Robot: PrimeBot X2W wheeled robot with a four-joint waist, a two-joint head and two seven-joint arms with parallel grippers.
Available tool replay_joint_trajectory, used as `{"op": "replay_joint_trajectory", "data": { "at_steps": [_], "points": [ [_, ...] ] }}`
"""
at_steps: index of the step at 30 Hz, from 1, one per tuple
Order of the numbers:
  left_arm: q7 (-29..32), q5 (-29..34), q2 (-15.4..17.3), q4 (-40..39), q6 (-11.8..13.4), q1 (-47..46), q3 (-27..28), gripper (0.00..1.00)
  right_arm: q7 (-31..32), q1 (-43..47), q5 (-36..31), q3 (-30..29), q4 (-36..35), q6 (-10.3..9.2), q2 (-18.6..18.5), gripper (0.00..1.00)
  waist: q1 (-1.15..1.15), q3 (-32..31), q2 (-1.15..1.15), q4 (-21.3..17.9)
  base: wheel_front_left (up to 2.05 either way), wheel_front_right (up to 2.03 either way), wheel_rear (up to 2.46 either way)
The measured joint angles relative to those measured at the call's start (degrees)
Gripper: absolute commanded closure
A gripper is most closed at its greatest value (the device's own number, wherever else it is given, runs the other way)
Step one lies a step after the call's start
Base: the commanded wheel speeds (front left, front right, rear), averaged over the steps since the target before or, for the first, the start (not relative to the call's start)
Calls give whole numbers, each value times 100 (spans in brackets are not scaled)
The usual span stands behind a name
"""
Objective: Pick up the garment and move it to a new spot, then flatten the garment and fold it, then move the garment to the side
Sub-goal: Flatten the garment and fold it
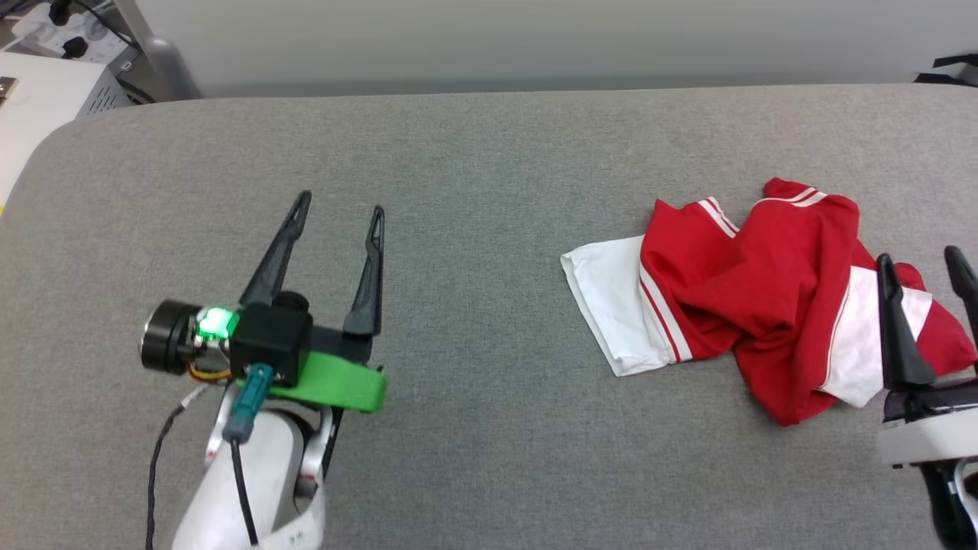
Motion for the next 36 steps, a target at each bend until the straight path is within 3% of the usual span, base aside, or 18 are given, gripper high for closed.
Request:
{"op": "replay_joint_trajectory", "data": {
  "at_steps": [6, 10, 21, 25, 31, 36],
  "points": [
    [62, -189, 183, 675, -698, -1109, -193, 0, 0, 303, -140, 115, -419, 0, 322, 0, 0, 31, 0, -229, 0, 0, 0],
    [780, -544, 259, 1123, -957, -1963, -603, 0, 0, 338, -230, 256, -493, 0, 417, 0, 0, 102, 0, -395, 0, 0, 0],
    [3877, -3091, 917, 1536, -1001, -3905, -3197, 0, 0, 198, -276, 466, -430, 0, 553, 0, 0, 507, 0, -812, 0, 0, 0],
    [4882, -3809, 1021, 1684, -1001, -4403, -4181, 0, 0, 34, -275, 509, -370, 0, 557, 0, 0, 683, 0, -963, 0, 0, 0],
    [5555, -4369, 1066, 2156, -1002, -5058, -5209, 0, 0, -241, -258, 614, -319, 0, 590, 0, 0, 947, 0, -1180, 0, 0, 0],
    [5648, -4635, 1065, 2722, -1002, -5407, -5706, 0, 0, -441, -232, 709, -290, 0, 667, 0, 0, 1181, 0, -1357, 0, 0, 0]
  ]
}}
